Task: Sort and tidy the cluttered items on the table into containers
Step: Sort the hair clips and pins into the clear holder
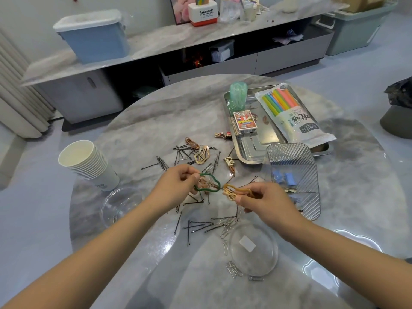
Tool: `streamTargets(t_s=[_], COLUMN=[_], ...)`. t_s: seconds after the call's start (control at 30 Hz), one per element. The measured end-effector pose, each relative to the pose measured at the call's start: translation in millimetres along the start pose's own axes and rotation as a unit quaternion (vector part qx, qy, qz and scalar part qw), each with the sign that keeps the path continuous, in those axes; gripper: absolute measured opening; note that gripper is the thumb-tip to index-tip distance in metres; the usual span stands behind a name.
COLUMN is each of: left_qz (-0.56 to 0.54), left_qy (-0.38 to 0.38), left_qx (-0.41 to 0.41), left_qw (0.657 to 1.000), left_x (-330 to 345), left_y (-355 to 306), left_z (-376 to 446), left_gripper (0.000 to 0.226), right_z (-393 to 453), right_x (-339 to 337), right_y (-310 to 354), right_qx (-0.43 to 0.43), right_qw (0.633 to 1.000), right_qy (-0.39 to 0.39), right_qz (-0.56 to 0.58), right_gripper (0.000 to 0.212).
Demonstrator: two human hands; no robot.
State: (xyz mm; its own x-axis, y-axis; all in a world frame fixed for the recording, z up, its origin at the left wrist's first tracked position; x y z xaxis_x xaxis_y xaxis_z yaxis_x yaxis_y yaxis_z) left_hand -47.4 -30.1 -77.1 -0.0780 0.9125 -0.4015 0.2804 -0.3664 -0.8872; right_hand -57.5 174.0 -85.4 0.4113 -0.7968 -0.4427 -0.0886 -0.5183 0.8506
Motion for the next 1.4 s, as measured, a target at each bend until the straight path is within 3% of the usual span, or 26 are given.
streamTargets(t_s=[0.17,0.37,0.67,0.87,1.03,1.17,1.4], left_qz=[-0.012,0.041,-0.095,-0.131,-0.137,-0.131,-0.152], left_qy=[0.066,0.046,0.141,0.147,0.098,0.053,0.128], left_qx=[0.028,0.076,-0.025,-0.076,-0.116,-0.127,-0.135], left_qw=[0.997,0.995,0.985,0.977,0.979,0.982,0.971], left_x=[15,17,28,35,19,2,11], left_y=[-9,-18,-4,7,14,20,13], left_z=[-8,-13,-14,-12,-7,-4,-7], left_gripper=[0.012,0.006,0.01,0.009,0.012,0.011,0.006], right_z=[0,0,-7,-10,-6,-1,2], right_x=[8,5,9,12,5,4,0], right_y=[1,1,8,13,10,5,5], right_qx=[0.002,-0.052,-0.179,-0.232,-0.184,-0.129,-0.052], right_qw=[0.997,0.991,0.959,0.946,0.955,0.962,0.998], right_qy=[0.065,0.032,-0.015,-0.021,-0.049,-0.018,0.009], right_qz=[-0.032,-0.118,-0.22,-0.227,-0.229,-0.242,-0.039], right_gripper=[0.011,0.008,0.011,0.015,0.012,0.015,0.015])
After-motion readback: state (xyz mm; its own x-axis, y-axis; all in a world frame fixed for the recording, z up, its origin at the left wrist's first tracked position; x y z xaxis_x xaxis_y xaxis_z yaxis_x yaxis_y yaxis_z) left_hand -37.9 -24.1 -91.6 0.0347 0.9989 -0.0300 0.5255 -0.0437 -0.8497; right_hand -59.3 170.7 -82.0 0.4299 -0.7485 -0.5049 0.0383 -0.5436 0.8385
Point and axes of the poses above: each hand's wrist, its own z-axis towards the middle knuckle, its own x-axis out of the palm, y = z × x, the point moved 5 cm from there along z, towards the middle knuckle, and after that the axes turned 8 degrees about -z, right-handed, at the moved point
